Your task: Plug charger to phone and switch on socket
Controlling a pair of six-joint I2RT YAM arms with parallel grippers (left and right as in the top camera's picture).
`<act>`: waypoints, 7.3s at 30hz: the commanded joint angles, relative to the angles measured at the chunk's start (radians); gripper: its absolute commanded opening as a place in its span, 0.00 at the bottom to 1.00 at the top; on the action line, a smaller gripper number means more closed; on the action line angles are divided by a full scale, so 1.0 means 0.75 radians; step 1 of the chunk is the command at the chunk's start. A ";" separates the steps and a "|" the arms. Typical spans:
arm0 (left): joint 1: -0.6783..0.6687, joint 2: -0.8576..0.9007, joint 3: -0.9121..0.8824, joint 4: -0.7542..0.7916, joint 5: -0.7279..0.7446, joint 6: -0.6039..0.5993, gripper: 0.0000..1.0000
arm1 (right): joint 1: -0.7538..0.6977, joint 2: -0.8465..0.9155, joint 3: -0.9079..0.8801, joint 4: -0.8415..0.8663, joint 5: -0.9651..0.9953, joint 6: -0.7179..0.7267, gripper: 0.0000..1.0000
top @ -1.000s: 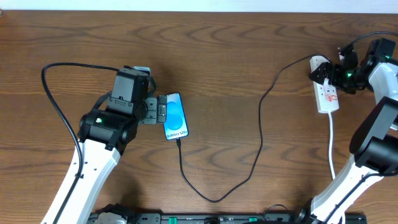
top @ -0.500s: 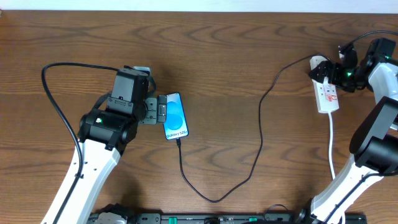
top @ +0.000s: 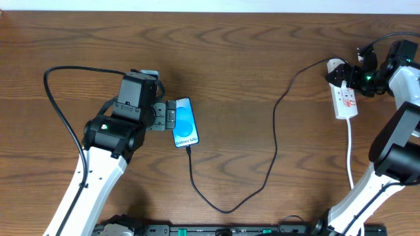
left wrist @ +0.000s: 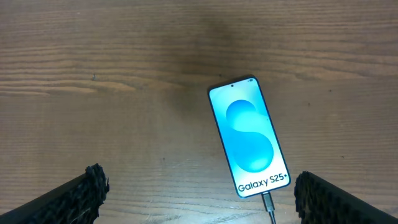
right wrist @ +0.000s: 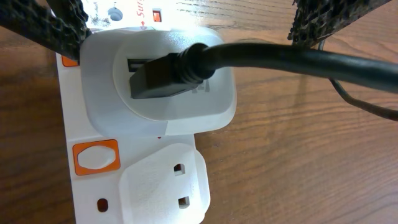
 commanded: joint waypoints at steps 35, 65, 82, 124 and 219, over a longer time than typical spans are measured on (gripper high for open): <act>-0.003 0.000 0.000 -0.004 -0.018 0.012 0.98 | 0.046 0.015 -0.151 0.105 -0.140 0.090 0.99; -0.003 0.000 0.000 -0.004 -0.018 0.012 0.98 | 0.071 0.015 -0.153 0.037 -0.199 0.100 0.99; -0.003 0.000 0.000 -0.004 -0.018 0.012 0.98 | 0.045 0.015 -0.027 0.016 -0.067 0.099 0.99; -0.003 0.000 0.000 -0.004 -0.018 0.012 0.98 | 0.047 0.015 0.002 -0.021 -0.119 0.170 0.99; -0.003 0.000 0.000 -0.004 -0.018 0.012 0.98 | 0.075 0.016 -0.120 0.084 -0.114 0.161 0.99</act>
